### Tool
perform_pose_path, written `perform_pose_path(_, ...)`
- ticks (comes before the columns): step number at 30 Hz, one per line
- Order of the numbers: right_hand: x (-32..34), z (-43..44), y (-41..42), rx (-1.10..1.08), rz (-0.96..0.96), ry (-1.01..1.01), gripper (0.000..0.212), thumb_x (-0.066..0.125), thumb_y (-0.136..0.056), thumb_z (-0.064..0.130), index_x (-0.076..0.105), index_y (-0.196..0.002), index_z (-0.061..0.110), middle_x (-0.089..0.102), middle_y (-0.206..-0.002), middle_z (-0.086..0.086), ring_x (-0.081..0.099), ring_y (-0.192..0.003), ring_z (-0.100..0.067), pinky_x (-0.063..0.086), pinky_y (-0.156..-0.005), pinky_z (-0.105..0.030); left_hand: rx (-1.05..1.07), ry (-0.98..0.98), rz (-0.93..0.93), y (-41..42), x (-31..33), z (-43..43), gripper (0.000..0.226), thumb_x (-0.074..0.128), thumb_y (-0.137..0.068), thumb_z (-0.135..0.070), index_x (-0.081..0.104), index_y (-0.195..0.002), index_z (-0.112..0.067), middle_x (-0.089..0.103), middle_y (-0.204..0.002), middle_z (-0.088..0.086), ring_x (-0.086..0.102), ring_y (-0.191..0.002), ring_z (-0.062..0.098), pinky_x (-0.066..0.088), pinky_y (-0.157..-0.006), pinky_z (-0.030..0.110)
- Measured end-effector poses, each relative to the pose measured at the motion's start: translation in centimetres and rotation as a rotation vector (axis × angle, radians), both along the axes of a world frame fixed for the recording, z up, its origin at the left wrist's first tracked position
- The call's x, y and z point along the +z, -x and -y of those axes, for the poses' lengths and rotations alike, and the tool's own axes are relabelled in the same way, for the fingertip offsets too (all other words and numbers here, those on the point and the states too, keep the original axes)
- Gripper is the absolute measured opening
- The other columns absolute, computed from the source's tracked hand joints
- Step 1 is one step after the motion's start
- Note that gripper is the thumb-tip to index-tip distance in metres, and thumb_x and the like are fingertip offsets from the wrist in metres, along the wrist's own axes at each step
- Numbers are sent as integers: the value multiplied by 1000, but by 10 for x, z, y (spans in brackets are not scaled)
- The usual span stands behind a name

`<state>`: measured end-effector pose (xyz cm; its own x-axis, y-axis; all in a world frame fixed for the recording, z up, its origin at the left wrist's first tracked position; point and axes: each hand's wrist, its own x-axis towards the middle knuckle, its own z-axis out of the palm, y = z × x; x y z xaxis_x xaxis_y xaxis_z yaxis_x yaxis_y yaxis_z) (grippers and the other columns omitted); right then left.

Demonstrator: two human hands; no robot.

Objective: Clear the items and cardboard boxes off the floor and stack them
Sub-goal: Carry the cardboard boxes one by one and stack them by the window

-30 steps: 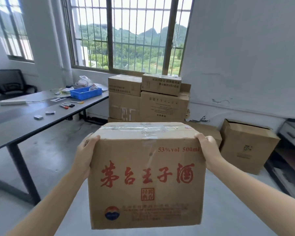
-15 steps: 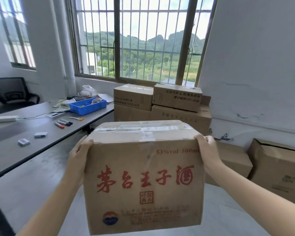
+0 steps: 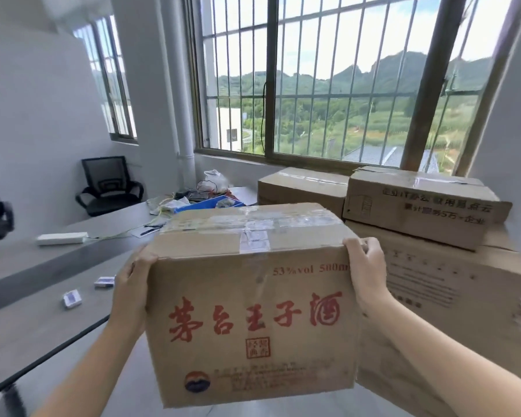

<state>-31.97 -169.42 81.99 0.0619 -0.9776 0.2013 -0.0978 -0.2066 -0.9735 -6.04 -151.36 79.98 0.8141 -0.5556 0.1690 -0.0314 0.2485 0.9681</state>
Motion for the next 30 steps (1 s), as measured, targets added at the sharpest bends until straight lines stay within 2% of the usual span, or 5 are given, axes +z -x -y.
perform_pose_path(4, 11, 57, -51, -52, -3, 58, 30, 41, -66, 43, 43, -78, 15, 46, -70, 4, 41, -66, -10, 31, -56, -30, 3, 73, -2, -48, 1, 63, 27, 56, -58, -44, 71, -81, -42, 63, -94, -10, 50, -97, 14, 37, -82, 36)
perform_pose_path(9, 33, 141, -119, -121, -11, 132, 31, 41, -65, 42, 44, -79, 14, 44, -69, 5, 39, -64, -8, 29, -57, -32, 11, 145, 2, -123, 5, 160, 46, 53, -66, -36, 68, -110, -30, 64, -115, -6, 53, -104, 14, 40, -88, 35)
perform_pose_path(13, 61, 206, -163, -164, 13, 210, 22, 42, -66, 41, 38, -70, 20, 40, -68, 5, 37, -61, -9, 28, -55, -30, -23, 223, 17, -180, 31, 241, 40, 53, -69, -34, 68, -106, -34, 63, -121, -5, 54, -112, 15, 40, -98, 38)
perform_pose_path(21, 94, 324, -192, -345, 165, 354, 18, 45, -69, 37, 35, -67, 23, 34, -66, 5, 34, -59, -9, 29, -54, -23, -178, 404, 14, -222, 75, 407, 34, 59, -55, -36, 72, -86, -38, 65, -74, -18, 55, -73, 1, 39, -70, 23)
perform_pose_path(30, 108, 495, -184, -403, 254, 396, 19, 45, -68, 39, 36, -68, 22, 35, -66, 6, 35, -60, -7, 28, -57, -26, -280, 459, 74, -227, 112, 594, 46, 60, -52, -39, 69, -96, -31, 66, -85, -10, 56, -78, 6, 42, -67, 24)
